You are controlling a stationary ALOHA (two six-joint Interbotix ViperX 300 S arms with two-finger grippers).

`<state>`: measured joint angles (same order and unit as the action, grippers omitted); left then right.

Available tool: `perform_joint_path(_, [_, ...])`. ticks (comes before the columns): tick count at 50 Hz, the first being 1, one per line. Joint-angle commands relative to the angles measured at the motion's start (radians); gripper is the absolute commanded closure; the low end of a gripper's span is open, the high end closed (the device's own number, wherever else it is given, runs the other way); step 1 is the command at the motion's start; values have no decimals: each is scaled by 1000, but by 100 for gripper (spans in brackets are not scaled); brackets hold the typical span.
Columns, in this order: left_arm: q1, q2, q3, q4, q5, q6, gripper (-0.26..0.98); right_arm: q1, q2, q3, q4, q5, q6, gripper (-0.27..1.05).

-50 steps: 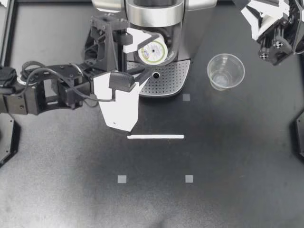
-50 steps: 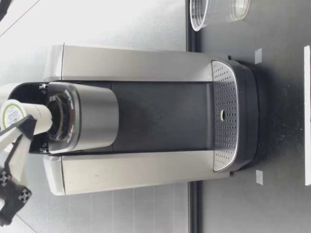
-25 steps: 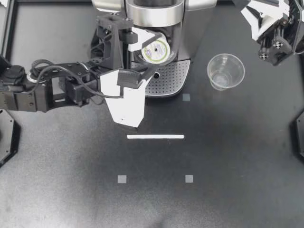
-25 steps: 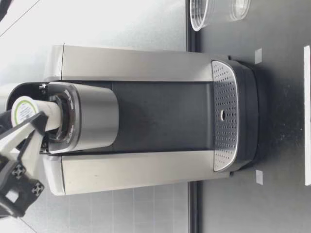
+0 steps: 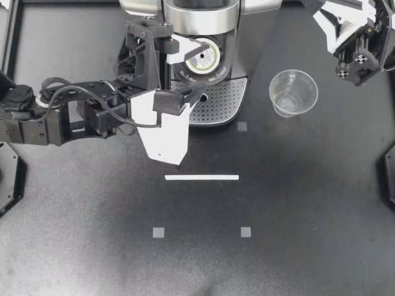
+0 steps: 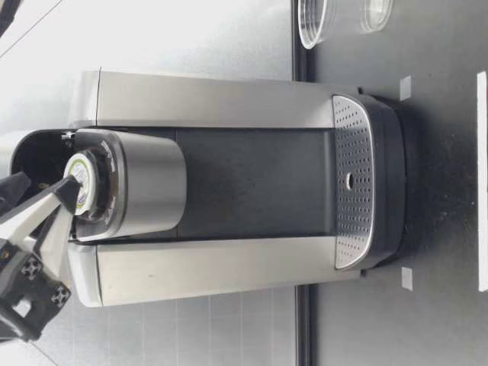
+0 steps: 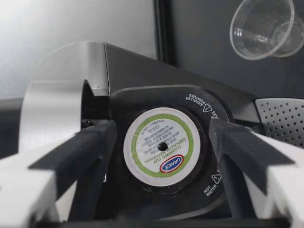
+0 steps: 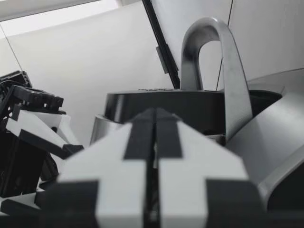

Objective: Place the coffee capsule inside the capsule container, then place the cup onto the center of the cup tray, then push the 'Hot Water' and 'Travel Mug' buttons.

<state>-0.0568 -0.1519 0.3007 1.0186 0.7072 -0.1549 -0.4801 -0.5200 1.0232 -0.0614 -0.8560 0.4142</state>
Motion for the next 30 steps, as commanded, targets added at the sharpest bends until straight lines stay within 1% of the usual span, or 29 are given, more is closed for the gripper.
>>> perform_joint_path(1, [-5,-34,2,5,-20,-29,0,5,-2,-31,8,-8,-3,69])
perform_joint_path(3, [-9,-43,17,3,-35,-57,0,5,5,-44,21,-5,-3,69])
perform_joint_path(8, [-23,-77,87,3,-115,-178,0,-14,29,-92,58,29,-5,69])
perform_joint_path(19, [-25,-176,278,5,-356,-483,1,-83,103,-202,60,144,-6,69])
perform_joint_path(24, [-25,-202,337,6,-446,-574,1,-114,153,-249,60,158,-6,69])
perform_joint_path(30, [-25,-212,393,5,-522,-652,2,-130,216,-298,57,164,-5,69])
